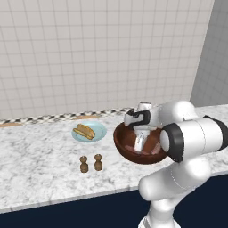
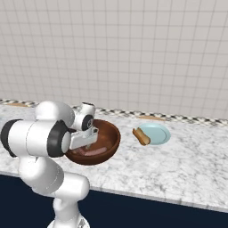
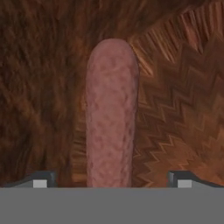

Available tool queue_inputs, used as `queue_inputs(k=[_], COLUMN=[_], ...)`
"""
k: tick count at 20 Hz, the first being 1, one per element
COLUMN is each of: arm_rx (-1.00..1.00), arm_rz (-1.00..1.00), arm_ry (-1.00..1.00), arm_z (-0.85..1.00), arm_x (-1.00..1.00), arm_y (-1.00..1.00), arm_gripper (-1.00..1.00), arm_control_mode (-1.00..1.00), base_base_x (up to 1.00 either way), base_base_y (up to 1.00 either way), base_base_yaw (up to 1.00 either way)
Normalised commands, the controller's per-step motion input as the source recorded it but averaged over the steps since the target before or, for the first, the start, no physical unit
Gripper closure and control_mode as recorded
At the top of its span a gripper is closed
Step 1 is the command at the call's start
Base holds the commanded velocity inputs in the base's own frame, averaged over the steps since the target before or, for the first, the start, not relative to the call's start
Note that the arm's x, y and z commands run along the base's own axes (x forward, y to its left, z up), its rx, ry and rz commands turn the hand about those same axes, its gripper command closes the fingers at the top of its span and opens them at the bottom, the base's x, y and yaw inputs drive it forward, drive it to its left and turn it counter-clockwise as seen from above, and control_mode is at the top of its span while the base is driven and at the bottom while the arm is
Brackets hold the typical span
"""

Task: Place one bun and one sausage from the bowl on each plate.

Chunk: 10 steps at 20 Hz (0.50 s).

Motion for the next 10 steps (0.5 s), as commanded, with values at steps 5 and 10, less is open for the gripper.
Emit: queue_inputs(k=[5,10], arm_rx=[0.02,0.0], arm_rz=[0.0,0.0], arm_ry=[-0.04,0.25], arm_z=[-0.38,-0.29], arm_x=[-0.17,0.08], arm_y=[0.01,0.0], arm_gripper=[1.0,1.0], arm_control_mode=[-1.0,-1.0], base_base_x=[0.0,0.0], base_base_y=[0.0,0.0], base_base_yaw=[0.0,0.0])
